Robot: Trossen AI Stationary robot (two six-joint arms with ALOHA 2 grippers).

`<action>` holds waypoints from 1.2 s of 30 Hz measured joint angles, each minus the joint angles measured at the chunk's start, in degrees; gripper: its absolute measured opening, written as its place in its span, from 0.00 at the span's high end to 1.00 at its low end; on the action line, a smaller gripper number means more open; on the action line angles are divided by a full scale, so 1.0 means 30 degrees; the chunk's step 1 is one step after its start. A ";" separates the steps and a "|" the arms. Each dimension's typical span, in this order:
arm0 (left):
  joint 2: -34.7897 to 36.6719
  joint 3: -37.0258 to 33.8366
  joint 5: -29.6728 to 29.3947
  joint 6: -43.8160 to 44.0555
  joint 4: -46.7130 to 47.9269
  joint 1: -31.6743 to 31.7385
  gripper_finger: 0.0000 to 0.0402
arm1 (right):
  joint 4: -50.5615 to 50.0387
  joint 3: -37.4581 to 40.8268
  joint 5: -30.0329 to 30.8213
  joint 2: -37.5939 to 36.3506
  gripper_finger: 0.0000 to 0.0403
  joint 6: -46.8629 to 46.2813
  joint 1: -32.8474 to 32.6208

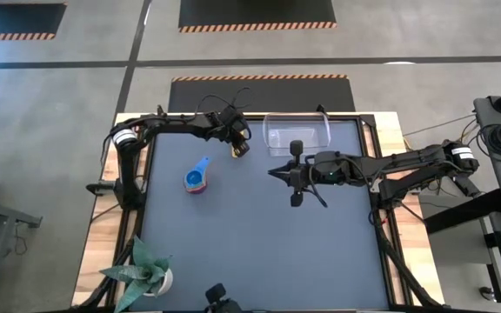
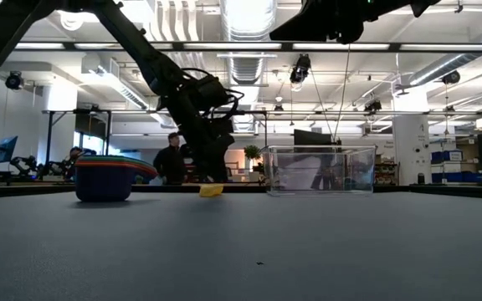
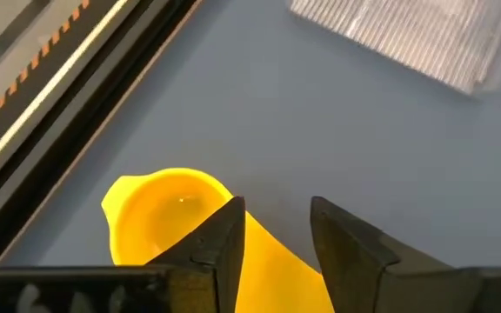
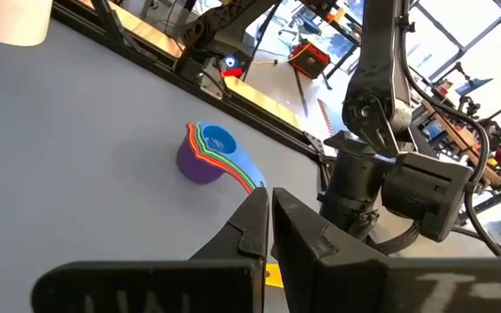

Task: Nest measuring cups in basket
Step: Stack the yellow measuring cup on top of the blue measuring cup

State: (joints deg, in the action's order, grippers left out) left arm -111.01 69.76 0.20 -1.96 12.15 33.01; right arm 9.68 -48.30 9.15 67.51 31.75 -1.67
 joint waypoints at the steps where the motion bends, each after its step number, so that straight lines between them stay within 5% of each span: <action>1: -0.0029 0.0000 -0.0161 -0.0006 -0.0046 0.0000 0.72 | 0.0000 -0.0004 -0.0005 0.0000 0.98 -0.0002 -0.0001; 12: -0.1146 0.0029 -0.0429 -0.0035 -0.0549 0.0000 0.78 | -0.0020 -0.0003 -0.0007 0.0000 0.98 -0.0058 -0.0001; 21: -0.0946 0.0011 -0.0414 -0.0239 -0.0337 -0.0117 0.98 | -0.0083 -0.0006 -0.0007 0.0000 0.98 -0.0007 -0.0001; 31: -0.0448 -0.0044 -0.0328 -0.1119 0.0610 -0.0244 1.00 | -0.0148 -0.0006 -0.0007 0.0000 0.98 -0.0007 -0.0001; 36: 0.0208 -0.0044 0.1269 -0.3200 0.2596 -0.0494 1.00 | -0.0161 -0.0006 -0.0007 0.0000 0.98 0.0001 -0.0001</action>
State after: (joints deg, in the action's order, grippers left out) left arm -110.39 69.63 4.01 -11.56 19.94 31.53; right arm 9.19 -48.31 9.13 67.51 31.75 -1.67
